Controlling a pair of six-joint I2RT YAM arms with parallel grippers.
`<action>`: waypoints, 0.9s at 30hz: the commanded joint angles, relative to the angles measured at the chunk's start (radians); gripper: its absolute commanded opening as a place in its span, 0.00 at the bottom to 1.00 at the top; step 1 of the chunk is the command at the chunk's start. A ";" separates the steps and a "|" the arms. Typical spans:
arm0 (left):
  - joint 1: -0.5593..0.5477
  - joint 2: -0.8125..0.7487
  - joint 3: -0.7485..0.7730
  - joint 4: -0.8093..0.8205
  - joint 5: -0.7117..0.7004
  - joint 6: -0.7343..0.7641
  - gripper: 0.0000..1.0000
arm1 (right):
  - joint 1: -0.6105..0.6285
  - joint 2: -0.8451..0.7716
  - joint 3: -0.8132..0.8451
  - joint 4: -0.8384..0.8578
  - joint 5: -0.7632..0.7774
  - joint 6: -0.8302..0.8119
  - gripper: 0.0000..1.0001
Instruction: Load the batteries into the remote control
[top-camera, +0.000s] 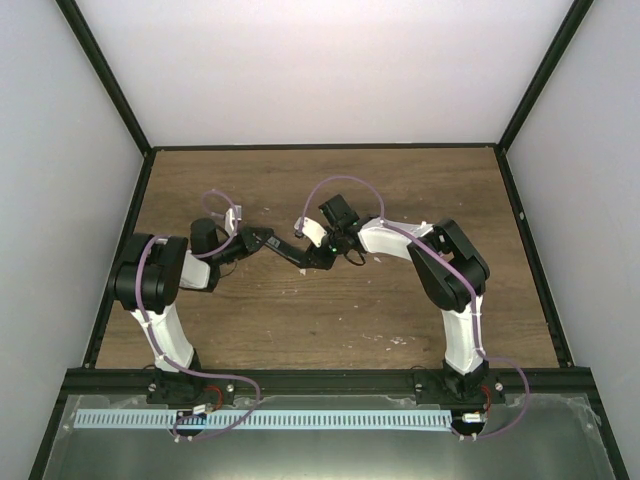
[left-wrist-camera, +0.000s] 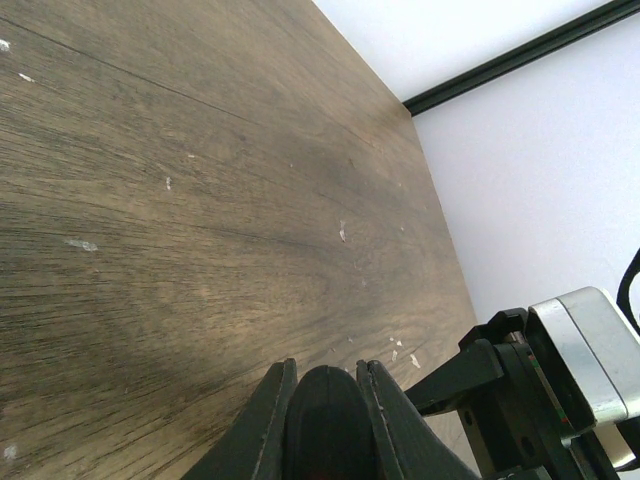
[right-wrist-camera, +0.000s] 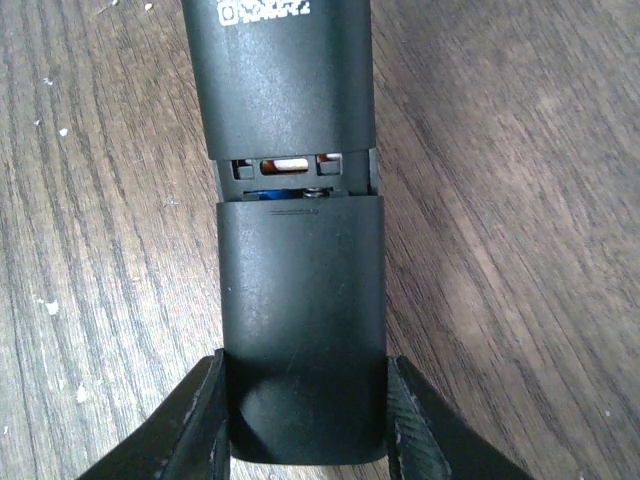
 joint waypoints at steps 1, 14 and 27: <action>0.002 -0.009 -0.009 0.036 0.001 0.018 0.00 | 0.014 0.002 0.038 0.019 -0.009 -0.010 0.18; 0.002 -0.012 -0.008 0.022 0.004 0.025 0.00 | 0.017 0.013 0.042 0.041 -0.016 -0.018 0.19; 0.002 -0.012 -0.005 0.020 0.002 0.025 0.00 | 0.019 0.076 0.085 -0.006 0.000 -0.030 0.21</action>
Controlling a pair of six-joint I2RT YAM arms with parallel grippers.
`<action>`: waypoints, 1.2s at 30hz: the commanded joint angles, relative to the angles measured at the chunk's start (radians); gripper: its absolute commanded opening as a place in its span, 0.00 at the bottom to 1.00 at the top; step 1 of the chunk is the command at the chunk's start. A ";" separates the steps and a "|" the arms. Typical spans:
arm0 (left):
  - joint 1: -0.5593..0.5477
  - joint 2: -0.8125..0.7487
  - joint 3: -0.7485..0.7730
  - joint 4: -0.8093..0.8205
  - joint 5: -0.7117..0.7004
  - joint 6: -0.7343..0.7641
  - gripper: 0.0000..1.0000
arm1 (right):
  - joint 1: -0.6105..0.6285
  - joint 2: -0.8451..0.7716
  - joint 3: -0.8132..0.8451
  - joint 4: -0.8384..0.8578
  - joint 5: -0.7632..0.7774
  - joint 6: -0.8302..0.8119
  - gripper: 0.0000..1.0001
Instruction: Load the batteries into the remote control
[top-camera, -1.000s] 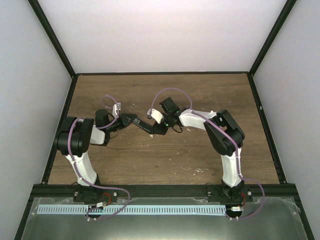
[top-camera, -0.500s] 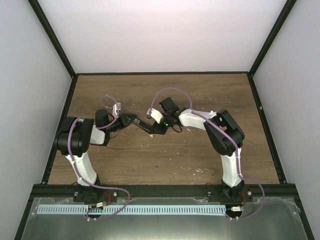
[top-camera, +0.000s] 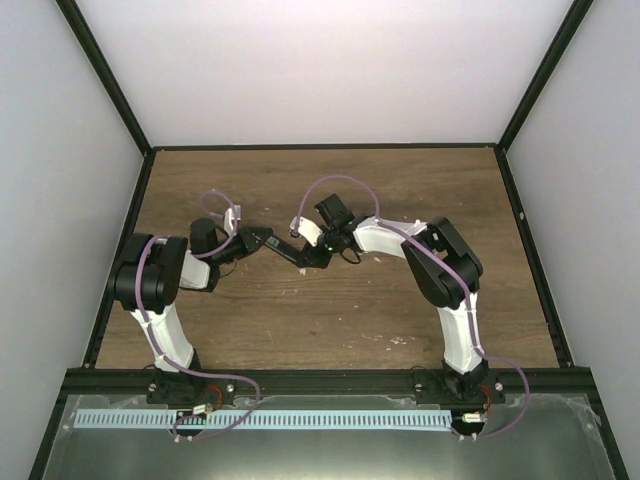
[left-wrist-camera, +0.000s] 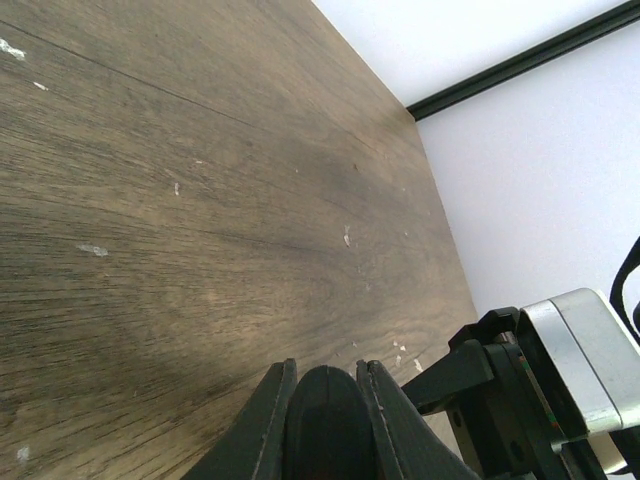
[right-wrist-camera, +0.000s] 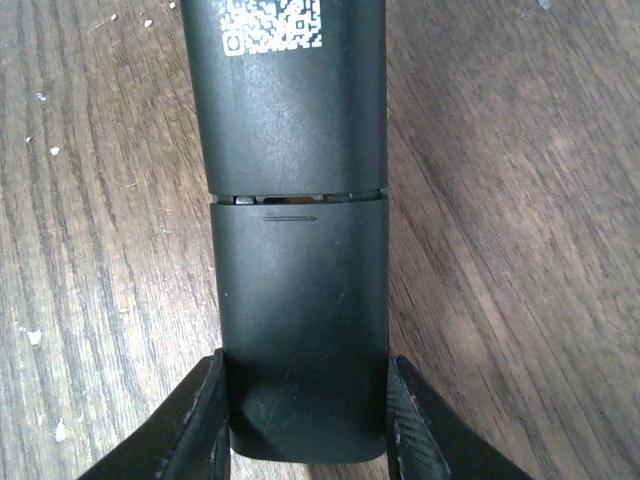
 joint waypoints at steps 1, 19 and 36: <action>0.000 -0.010 -0.005 0.021 0.009 0.025 0.00 | 0.011 0.042 0.049 -0.024 0.014 -0.014 0.21; -0.001 -0.007 -0.004 0.021 0.014 0.025 0.00 | 0.011 0.044 0.050 -0.013 0.018 -0.019 0.37; -0.001 -0.008 -0.002 0.020 0.013 0.023 0.00 | 0.011 0.001 0.030 0.025 -0.015 -0.029 0.49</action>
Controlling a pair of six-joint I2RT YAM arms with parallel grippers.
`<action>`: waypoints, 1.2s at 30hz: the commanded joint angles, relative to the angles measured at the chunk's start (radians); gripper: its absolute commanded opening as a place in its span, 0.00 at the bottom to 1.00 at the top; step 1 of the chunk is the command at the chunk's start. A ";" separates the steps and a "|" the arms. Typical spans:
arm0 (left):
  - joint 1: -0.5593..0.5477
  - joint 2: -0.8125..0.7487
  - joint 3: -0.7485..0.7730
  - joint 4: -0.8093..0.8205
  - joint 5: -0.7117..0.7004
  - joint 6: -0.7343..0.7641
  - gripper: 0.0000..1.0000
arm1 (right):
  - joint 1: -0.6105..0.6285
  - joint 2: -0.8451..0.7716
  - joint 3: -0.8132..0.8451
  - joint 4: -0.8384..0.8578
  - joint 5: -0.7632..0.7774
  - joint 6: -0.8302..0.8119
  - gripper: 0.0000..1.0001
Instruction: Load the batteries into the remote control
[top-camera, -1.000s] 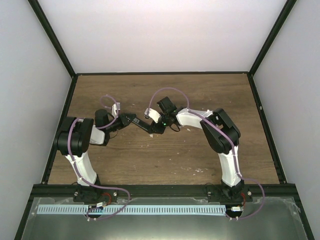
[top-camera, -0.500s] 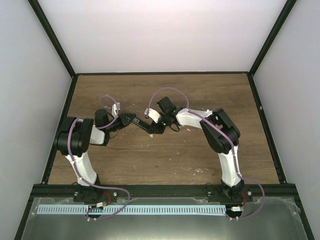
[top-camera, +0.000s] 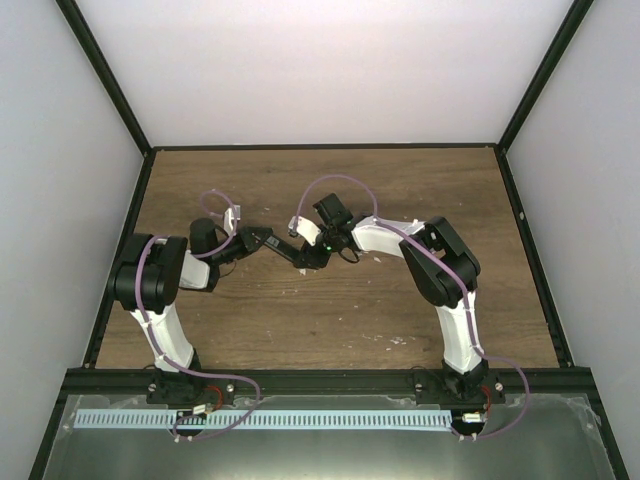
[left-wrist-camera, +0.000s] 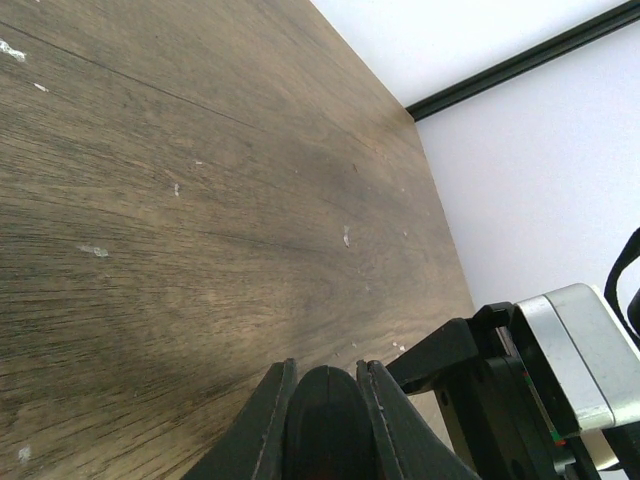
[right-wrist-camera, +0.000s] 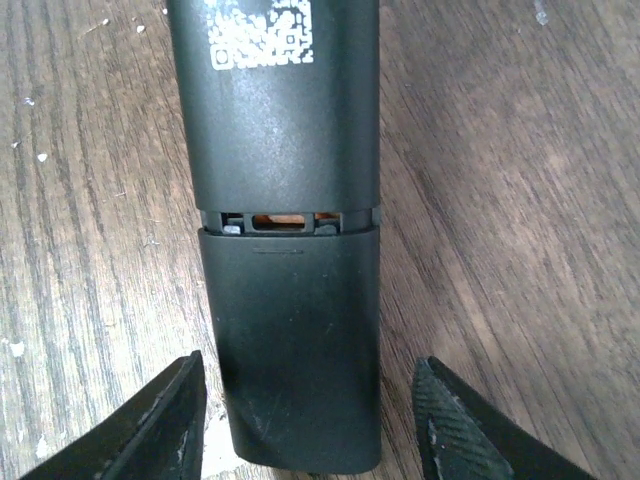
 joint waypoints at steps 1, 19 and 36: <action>-0.004 -0.007 -0.002 0.019 0.012 0.023 0.00 | 0.008 -0.025 0.004 0.024 -0.024 -0.015 0.50; -0.004 -0.009 -0.001 0.011 0.019 0.030 0.00 | -0.012 -0.060 -0.023 0.086 -0.062 0.024 0.41; -0.005 -0.015 0.003 -0.008 0.030 0.044 0.00 | -0.021 0.030 0.053 0.038 -0.083 0.009 0.24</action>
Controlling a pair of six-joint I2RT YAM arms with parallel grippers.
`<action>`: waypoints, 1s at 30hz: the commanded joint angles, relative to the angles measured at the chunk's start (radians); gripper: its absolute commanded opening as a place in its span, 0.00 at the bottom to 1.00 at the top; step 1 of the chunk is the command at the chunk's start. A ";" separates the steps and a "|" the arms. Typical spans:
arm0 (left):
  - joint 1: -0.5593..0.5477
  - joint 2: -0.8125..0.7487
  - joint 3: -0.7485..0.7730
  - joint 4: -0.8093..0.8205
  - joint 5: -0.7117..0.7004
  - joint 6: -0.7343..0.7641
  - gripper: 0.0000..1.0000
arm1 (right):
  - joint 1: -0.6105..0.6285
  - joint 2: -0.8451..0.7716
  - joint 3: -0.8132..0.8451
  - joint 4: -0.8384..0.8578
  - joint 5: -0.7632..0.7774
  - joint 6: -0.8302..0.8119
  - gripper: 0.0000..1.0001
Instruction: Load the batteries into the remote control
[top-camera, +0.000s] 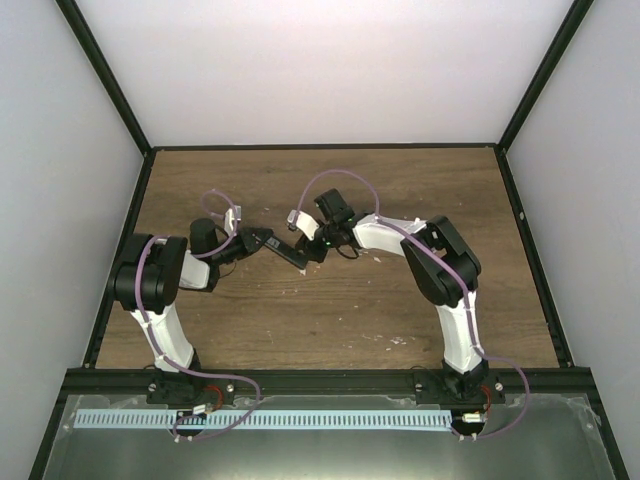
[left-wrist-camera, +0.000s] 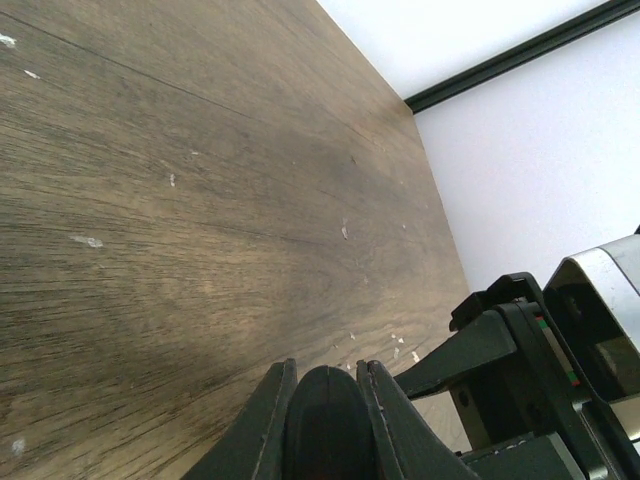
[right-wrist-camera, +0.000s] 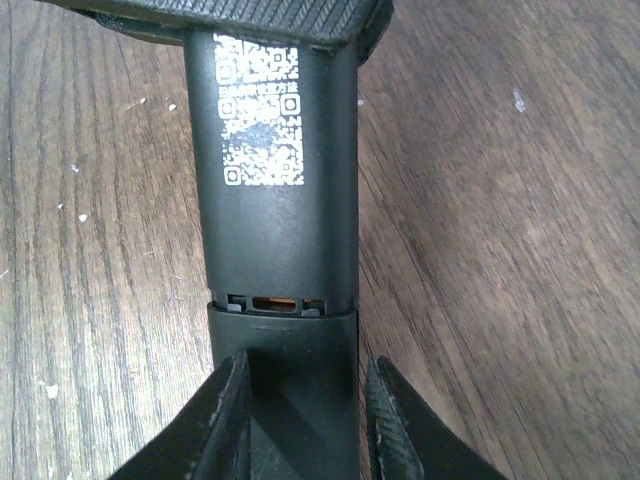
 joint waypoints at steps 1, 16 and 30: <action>-0.004 -0.013 0.001 0.003 0.015 0.036 0.00 | -0.003 0.042 0.043 -0.019 -0.019 -0.015 0.24; -0.014 -0.010 0.004 0.004 0.036 0.036 0.00 | -0.035 0.088 0.061 -0.020 -0.075 -0.017 0.19; -0.057 0.014 0.044 0.010 0.073 0.041 0.00 | -0.042 0.110 0.096 -0.041 -0.109 -0.027 0.12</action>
